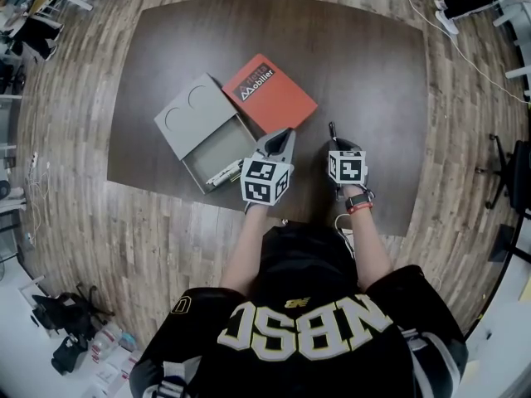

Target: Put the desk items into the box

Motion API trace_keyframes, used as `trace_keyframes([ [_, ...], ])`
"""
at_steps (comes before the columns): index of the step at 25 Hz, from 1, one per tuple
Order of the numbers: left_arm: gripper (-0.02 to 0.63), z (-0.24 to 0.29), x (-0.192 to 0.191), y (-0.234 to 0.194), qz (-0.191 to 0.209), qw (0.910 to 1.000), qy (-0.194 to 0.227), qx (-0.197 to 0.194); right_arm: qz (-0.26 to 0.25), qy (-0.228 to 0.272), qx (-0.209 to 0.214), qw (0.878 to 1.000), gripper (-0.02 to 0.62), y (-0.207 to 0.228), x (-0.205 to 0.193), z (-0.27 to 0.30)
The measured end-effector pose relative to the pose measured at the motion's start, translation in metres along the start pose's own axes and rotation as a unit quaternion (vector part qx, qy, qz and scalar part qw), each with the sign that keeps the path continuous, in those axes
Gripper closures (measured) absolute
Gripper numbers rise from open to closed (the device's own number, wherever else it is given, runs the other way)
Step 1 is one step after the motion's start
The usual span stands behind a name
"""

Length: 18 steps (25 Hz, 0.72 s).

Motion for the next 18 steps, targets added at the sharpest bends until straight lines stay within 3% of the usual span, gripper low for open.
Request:
trace_keyframes([
  [6, 0.591, -0.007, -0.002, -0.005, -0.001, 1.0, 0.001, 0.009, 0.006, -0.004, -0.011, 1.0, 0.541, 0.002, 0.009, -0.009],
  [13, 0.591, -0.017, 0.002, -0.01, -0.001, 0.9997, 0.01, 0.023, 0.001, -0.007, 0.023, 1.0, 0.541, -0.007, 0.018, -0.018],
  [18, 0.591, -0.029, -0.001, -0.019, -0.01, 0.999, 0.014, 0.04, -0.04, -0.017, 0.065, 0.997, 0.541, -0.029, 0.019, -0.027],
])
Point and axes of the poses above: the fingertips, and each gripper's own axes: z forward along the fingers, y to its right, x out of its top, the point moved 1 cm from there along -z, backward along the fingers, and after that the axes turned 10 degrees about z, right-handed, at the moved point
